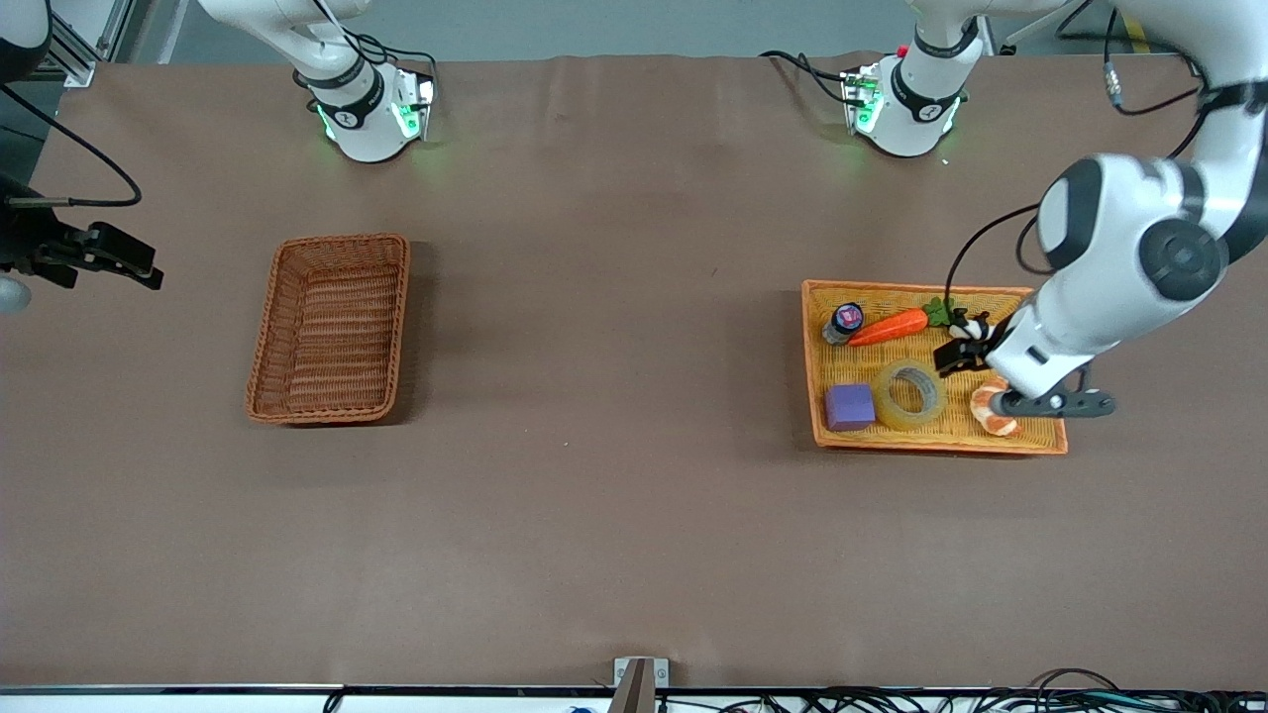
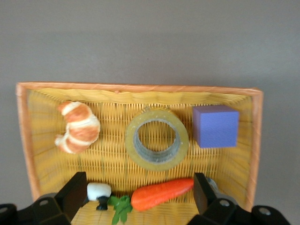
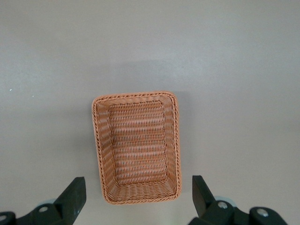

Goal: Move tape to another basket
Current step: 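Lower the left gripper onto the yellow tape roll and grasp it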

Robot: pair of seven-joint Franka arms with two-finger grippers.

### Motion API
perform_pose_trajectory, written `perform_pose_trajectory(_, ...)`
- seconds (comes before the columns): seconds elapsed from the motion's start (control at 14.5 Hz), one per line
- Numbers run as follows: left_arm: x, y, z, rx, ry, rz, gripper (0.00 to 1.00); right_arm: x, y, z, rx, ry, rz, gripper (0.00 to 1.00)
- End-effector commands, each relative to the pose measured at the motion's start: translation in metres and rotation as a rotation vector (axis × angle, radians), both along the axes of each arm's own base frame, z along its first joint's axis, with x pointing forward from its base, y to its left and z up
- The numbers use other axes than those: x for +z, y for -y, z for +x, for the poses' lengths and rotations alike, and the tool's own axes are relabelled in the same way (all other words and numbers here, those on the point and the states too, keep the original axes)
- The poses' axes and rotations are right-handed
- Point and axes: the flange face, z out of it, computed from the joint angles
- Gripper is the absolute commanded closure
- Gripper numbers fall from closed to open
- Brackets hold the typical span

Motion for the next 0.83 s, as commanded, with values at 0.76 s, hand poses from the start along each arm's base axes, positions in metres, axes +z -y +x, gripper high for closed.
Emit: perform_pose_trajectory(0.76, -0.164, -0.031, -0.005, 0.037, -0.168, 0.016, 0.27, -0.002, 0.021, -0.003, -0.032, -0.007, 0.019, 0.00)
